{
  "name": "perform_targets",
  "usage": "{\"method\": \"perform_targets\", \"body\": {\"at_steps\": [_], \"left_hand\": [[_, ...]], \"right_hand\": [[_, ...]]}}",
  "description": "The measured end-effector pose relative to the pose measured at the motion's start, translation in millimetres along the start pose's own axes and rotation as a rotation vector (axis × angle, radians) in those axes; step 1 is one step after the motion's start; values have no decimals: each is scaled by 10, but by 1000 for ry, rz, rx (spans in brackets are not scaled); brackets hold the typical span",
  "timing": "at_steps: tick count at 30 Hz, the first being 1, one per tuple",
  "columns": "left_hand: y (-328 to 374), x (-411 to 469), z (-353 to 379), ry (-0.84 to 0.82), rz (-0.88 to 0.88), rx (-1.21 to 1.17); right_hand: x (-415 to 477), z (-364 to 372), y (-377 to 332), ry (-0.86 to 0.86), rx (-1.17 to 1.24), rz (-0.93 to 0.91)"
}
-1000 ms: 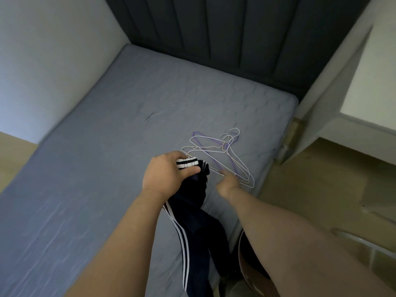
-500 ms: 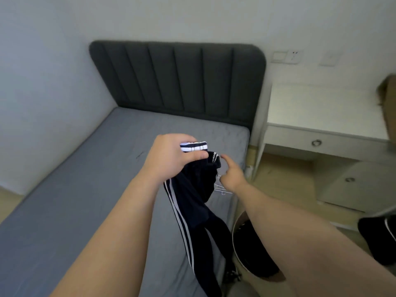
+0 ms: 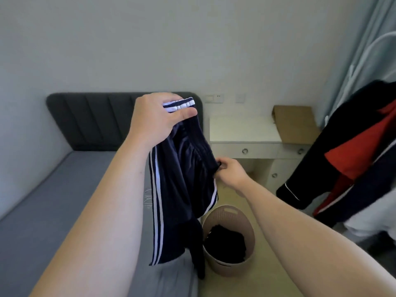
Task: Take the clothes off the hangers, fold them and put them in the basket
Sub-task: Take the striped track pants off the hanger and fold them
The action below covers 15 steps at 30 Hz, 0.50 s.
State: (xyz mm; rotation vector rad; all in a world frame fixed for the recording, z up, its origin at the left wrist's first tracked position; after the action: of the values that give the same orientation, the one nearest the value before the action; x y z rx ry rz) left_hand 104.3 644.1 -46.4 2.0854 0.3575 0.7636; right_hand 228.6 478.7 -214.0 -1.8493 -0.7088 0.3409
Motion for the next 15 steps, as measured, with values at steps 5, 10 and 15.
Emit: {"method": "perform_targets", "body": {"at_steps": [5, 10, 15], "left_hand": [[261, -175, 85, 74, -10, -63], [303, -282, 180, 191, -48, -104], [401, -329, 256, 333, -99, -57]], "right_hand": [[-482, -430, -93, -134, -45, 75], [-748, -852, -93, 9, -47, 45], [-909, -1349, -498, 247, 131, -37]]}}
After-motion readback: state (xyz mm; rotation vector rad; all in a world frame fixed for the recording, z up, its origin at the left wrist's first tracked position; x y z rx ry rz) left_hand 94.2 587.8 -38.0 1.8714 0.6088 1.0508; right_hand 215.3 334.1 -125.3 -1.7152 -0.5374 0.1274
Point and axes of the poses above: each hand's wrist, its own x-axis towards the middle knuckle, its own z-axis out of the palm, y = z × x, the point moved 1 cm from there along x, towards the middle knuckle, and after that the axes turned 11 degrees about -z, right-handed, at the moved point
